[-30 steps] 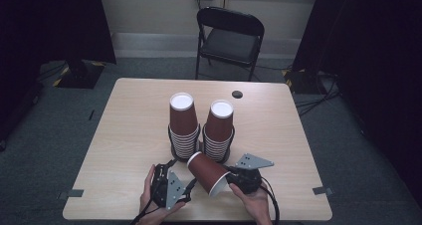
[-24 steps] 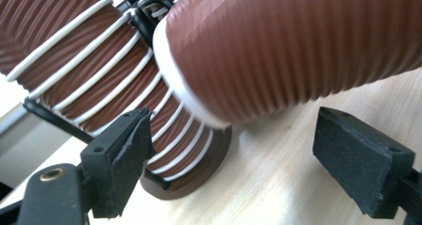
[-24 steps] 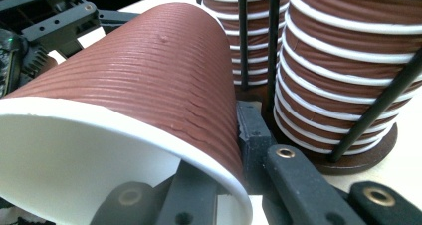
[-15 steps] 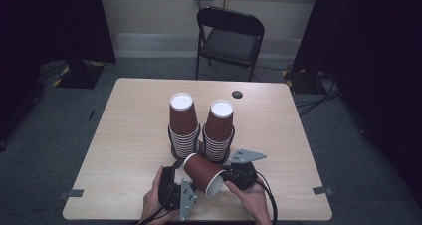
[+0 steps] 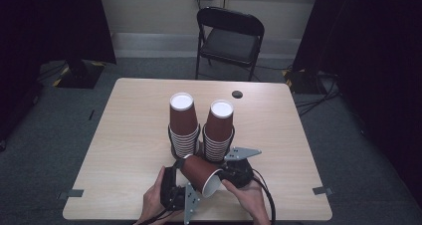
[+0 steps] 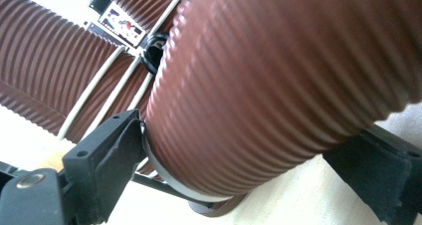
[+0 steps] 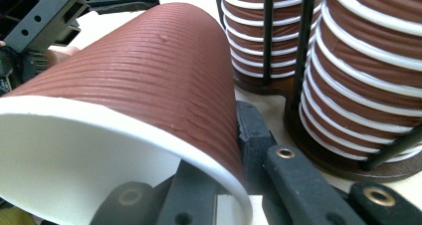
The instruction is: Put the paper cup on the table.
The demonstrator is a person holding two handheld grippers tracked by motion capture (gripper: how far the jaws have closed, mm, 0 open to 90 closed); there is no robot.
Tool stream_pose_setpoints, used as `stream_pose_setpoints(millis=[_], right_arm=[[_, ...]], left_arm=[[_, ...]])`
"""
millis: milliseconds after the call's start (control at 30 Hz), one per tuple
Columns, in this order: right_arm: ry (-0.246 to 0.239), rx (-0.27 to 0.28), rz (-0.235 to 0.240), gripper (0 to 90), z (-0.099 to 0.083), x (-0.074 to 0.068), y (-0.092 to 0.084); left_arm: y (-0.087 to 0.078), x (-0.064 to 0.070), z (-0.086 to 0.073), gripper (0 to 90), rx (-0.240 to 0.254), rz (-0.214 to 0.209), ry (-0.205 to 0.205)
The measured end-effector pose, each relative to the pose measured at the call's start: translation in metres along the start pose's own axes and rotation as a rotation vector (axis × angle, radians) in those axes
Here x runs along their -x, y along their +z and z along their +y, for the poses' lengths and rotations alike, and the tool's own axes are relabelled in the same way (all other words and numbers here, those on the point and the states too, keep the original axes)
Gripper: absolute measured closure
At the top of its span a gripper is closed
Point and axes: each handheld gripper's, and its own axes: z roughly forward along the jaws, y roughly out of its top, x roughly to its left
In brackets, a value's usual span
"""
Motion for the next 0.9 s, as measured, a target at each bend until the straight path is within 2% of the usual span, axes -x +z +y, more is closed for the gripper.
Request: stream_pose_setpoints(millis=[67,133,167,200,267,300,367,400,433,533,567,733,800,833,867,900], right_arm=[[-0.002,-0.006,0.001,85.8,0.001,0.0,0.0],[0.001,-0.016,0.007,85.8,0.002,0.001,0.0],[0.001,-0.021,0.012,85.9,0.003,0.001,0.0],[0.007,-0.026,0.015,85.9,0.004,0.002,0.0],[0.01,-0.032,0.026,86.1,0.005,0.002,0.002],[0.006,-0.034,0.029,86.4,0.007,0.002,0.004],[0.006,-0.04,0.036,86.6,0.008,0.001,0.005],[0.006,-0.04,0.036,86.6,0.008,0.001,0.005],[0.004,-0.04,0.039,86.7,0.009,0.001,0.006],[0.013,-0.037,0.041,86.8,0.009,0.002,0.007],[0.015,-0.039,0.051,86.9,0.01,0.002,0.008],[0.0,-0.047,0.061,87.5,0.012,-0.001,0.012],[-0.002,-0.055,0.06,87.8,0.012,-0.001,0.014],[-0.001,-0.051,0.071,87.8,0.012,-0.002,0.017],[-0.001,-0.051,0.071,87.8,0.012,-0.002,0.017],[-0.002,-0.052,0.07,87.8,0.012,-0.002,0.018]], left_arm=[[0.0,0.0,0.001,9.0,0.001,0.005,0.008],[0.0,0.002,0.002,8.6,0.014,-0.01,-0.007],[0.0,0.001,0.004,8.5,0.011,-0.018,0.024],[0.0,0.002,0.005,8.4,0.021,-0.01,0.021],[-0.001,0.004,0.009,7.4,0.031,-0.03,0.017],[-0.001,0.004,0.012,8.3,0.036,-0.038,0.045],[0.0,0.006,0.014,8.8,0.05,-0.04,0.031],[-0.001,0.005,0.014,8.8,0.044,-0.051,0.041],[-0.001,0.005,0.014,8.8,0.043,-0.057,0.025],[0.0,0.005,0.016,8.8,0.055,-0.049,0.025],[0.0,0.003,0.018,8.8,0.044,-0.058,0.048],[0.0,0.005,0.024,8.2,0.058,-0.064,0.065],[0.0,0.006,0.025,7.5,0.074,-0.073,0.053],[0.002,0.006,0.028,8.1,0.09,-0.071,0.034],[0.002,0.006,0.028,8.2,0.09,-0.071,0.034],[0.002,0.006,0.03,8.2,0.07,-0.064,0.054]])
